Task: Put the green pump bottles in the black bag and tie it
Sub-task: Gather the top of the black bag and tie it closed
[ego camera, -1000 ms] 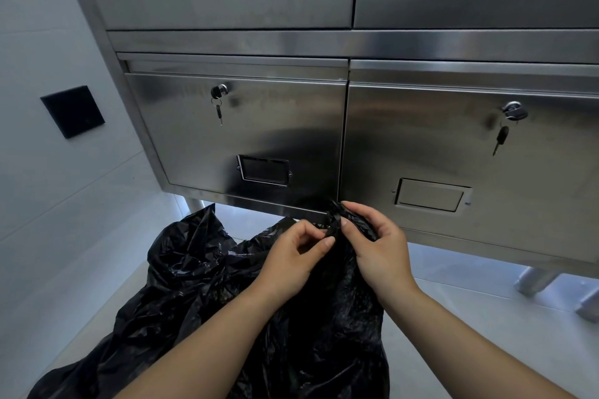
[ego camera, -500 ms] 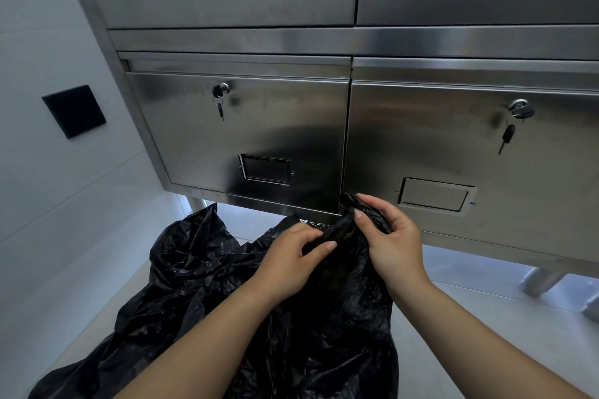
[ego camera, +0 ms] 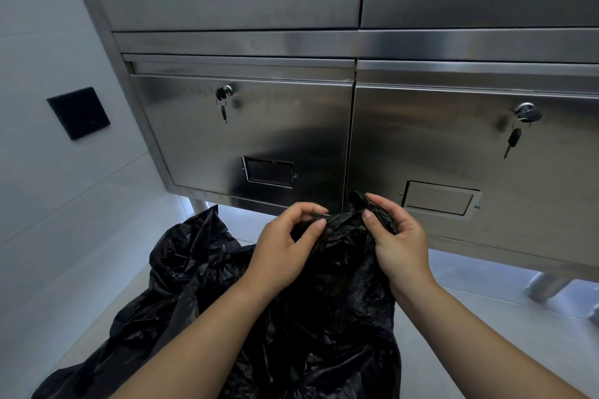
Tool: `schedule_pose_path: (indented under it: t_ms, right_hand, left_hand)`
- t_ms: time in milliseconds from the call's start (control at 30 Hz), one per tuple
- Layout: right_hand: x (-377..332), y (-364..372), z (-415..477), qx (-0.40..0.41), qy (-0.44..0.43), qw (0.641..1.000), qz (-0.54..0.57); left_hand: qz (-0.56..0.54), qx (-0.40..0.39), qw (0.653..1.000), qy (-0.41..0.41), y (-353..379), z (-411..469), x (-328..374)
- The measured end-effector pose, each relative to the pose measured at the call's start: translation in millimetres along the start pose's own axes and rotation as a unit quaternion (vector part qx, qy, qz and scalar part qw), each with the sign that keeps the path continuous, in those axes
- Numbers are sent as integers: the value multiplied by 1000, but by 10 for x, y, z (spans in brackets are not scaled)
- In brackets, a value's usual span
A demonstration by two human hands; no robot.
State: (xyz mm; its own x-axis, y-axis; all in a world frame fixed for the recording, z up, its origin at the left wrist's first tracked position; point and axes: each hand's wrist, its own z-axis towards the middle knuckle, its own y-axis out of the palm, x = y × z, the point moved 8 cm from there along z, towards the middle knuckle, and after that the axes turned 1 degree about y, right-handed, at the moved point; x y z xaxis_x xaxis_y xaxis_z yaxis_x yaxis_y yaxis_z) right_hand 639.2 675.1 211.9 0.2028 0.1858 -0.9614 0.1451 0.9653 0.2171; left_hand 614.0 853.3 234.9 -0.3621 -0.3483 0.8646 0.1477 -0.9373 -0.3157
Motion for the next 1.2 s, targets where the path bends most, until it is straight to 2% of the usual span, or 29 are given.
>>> schedule_pose_path:
  t_ms: [133,267,400,567,733,833,967,1067,1133,1200]
  right_hand:
    - [-172,15,89,-12,-30,999,25]
    - [-37,42,63,-31,-4,999,6]
    - [232,33,-59,-65,51,995,-51]
    - [216,150,-118,-107,40,988,-104]
    - [250,322,-189,-139,80,986,-46]
    - [227,362,-223,-152,59,986,-44]
    - [170,356,-226,-155,31,986,-55]
    - [144,383,-249,-170,19,982,-82]
    - [134,395,-257,-176,9,979,-98]
    - [156,391,-254,-178,11,978,-107]
  left_hand:
    - [-37,38,997,52,-22,104,293]
    - [-128,94,987,-22,-86,100,119]
    - [-153,134,976,-81,-239,4,-123]
    - [-214,88,967,-109,-104,-15,-153]
    - [-188,35,977,-98,75,-67,-123]
    - [-155,4,983,-100,117,-99,-129]
    - [-136,1,976,-172,83,-164,-264]
    - [-197,-35,959,-201,149,-175,-283]
    - [-209,-33,959,-189,175,-157,-251]
    - [-171,1,971,-166,140,-134,-228]
